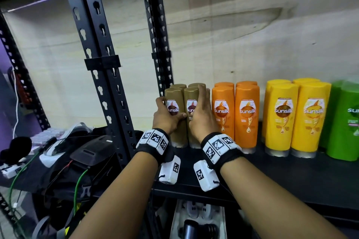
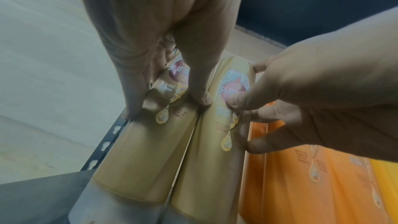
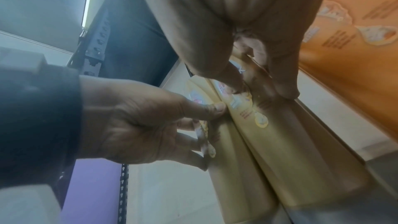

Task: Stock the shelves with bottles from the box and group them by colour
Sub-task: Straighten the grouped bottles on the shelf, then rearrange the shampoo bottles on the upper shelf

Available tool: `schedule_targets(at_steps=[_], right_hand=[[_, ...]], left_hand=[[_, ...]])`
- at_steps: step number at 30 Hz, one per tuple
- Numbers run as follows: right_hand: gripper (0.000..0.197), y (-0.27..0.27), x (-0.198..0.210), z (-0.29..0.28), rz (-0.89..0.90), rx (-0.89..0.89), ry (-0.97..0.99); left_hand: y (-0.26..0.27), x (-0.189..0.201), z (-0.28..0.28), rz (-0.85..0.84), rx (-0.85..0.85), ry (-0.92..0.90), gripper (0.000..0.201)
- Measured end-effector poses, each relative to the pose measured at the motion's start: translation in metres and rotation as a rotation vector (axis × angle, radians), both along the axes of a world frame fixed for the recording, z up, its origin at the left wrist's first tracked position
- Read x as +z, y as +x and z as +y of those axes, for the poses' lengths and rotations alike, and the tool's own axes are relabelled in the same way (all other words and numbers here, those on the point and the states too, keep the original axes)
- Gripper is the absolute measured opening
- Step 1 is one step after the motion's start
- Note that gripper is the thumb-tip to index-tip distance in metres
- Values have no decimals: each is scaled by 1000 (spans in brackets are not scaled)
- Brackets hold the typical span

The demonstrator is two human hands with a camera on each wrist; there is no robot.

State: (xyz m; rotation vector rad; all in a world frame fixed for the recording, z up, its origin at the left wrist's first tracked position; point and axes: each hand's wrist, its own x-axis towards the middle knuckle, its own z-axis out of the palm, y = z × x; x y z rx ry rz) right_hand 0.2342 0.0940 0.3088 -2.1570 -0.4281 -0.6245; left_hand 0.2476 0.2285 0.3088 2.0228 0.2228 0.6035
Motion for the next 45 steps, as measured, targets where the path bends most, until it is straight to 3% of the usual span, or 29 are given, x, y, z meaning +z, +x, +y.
schedule_targets(at_steps=[10, 22, 26, 29, 31, 40, 45], right_hand=[[113, -2, -4, 1, 59, 22, 7], [93, -42, -19, -10, 204, 59, -84], [70, -63, -18, -23, 190, 33, -151], [38, -80, -14, -40, 174, -6, -260], [29, -93, -13, -55, 170, 12, -289], [24, -175, -16, -158, 153, 64, -409], [25, -197, -14, -216, 172, 2, -423]], left_hand=[[0, -2, 0, 18, -9, 24, 83], [-43, -14, -5, 189, 29, 164, 68], [-73, -14, -9, 224, 37, 249, 49], [-96, -12, -15, 237, 26, 388, 30], [-113, -11, -22, 246, 21, 455, 27], [-195, -3, -87, 159, -12, 727, 32], [-209, -1, -124, 129, -105, 720, 28]])
